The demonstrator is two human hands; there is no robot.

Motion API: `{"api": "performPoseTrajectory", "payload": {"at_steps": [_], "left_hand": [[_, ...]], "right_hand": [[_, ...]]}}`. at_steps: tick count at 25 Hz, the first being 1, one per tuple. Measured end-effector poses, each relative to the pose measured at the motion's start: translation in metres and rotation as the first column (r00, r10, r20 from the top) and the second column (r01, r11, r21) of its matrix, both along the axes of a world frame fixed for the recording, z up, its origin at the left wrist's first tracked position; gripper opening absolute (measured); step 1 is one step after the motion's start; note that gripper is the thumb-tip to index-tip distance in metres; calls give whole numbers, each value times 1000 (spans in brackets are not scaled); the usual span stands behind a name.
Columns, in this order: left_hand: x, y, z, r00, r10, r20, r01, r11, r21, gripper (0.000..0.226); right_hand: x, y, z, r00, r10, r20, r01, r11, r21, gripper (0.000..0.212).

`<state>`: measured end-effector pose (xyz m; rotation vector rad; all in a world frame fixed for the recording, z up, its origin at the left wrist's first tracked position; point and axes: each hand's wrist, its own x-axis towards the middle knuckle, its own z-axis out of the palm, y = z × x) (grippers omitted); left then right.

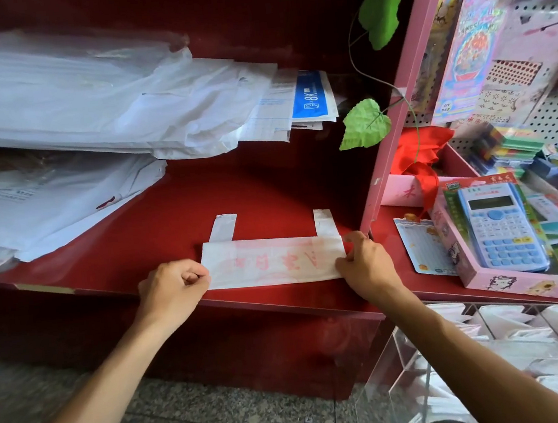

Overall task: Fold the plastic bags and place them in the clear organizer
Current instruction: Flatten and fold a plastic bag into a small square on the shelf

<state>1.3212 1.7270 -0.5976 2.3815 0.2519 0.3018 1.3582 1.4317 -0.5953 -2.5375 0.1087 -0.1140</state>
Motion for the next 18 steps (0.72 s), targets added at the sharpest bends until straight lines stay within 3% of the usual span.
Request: {"api": "performPoseTrajectory", "payload": {"at_steps": [2, 4, 7, 10, 11, 13, 15, 18], "left_hand": [[1, 0, 2, 999, 4, 35, -3, 1000, -16, 12], [6, -4, 3, 985, -39, 170, 28, 997, 68, 12], [15, -33, 2, 933, -264, 246, 189, 937, 293, 19], [27, -63, -10, 877, -472, 86, 416, 838, 352, 43], [31, -67, -16, 837, -547, 30, 503, 788, 354, 50], [40, -65, -27, 775, -631, -44, 593, 701, 397, 62], [42, -56, -31, 812, -566, -141, 559, 685, 467, 75], [39, -40, -28, 870, -391, -302, 493, 712, 499, 91]], "right_hand": [[-4, 1, 2, 998, -35, 51, 37, 999, -37, 38], [-7, 6, 4, 970, -48, 238, 81, 988, -131, 36], [1, 33, 3, 906, 144, 397, -33, 961, -273, 33], [11, 67, -7, 896, 419, 145, -347, 866, -359, 63], [12, 72, -13, 887, 459, 42, -416, 836, -357, 73], [11, 73, -23, 892, 437, -119, -450, 827, -337, 72], [9, 66, -26, 912, 379, -157, -410, 837, -361, 67], [7, 58, -21, 936, 286, -205, -346, 854, -389, 77]]}}
